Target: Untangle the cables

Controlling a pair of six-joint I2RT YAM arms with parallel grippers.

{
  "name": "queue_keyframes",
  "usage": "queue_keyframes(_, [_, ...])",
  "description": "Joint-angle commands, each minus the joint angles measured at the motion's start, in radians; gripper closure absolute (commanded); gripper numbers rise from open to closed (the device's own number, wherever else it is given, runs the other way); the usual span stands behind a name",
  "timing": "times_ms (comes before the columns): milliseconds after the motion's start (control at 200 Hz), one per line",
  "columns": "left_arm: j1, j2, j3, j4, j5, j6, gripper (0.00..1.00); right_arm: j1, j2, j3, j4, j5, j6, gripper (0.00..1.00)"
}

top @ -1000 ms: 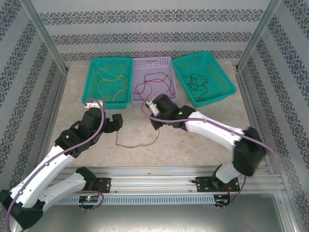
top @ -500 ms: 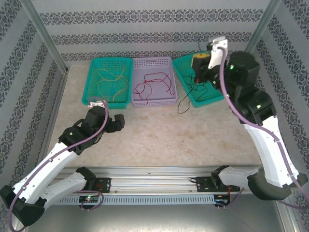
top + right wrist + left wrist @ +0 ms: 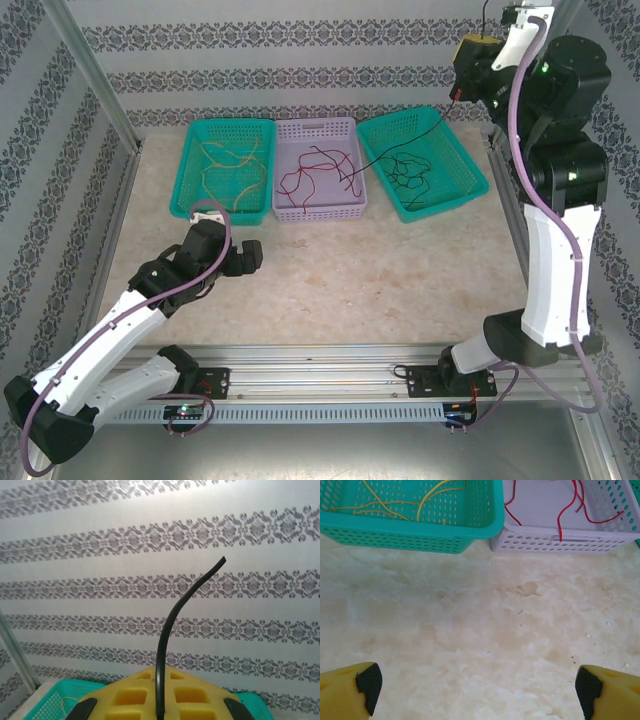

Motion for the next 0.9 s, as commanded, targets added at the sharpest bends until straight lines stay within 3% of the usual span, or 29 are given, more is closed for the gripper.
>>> queue_keyframes(0, [0.01, 0.003, 0.023, 0.038, 0.015, 0.034, 0.0, -0.051, 0.057, 0.019, 0.001, -0.011, 0.038, 1.0])
queue_keyframes(150, [0.01, 0.012, 0.032, 0.047, 0.02, 0.045, 0.0, -0.125, 0.11, 0.016, 0.033, -0.022, 0.065, 1.0])
queue_keyframes(445, [0.009, 0.033, 0.027, 0.06, 0.015, 0.05, 0.0, -0.149, 0.249, 0.03, 0.053, 0.025, 0.011, 1.0])
queue_keyframes(899, [0.01, 0.049, 0.004, 0.087, 0.024, 0.045, 0.0, -0.166, 0.283, -0.304, 0.228, 0.197, -0.066, 1.0])
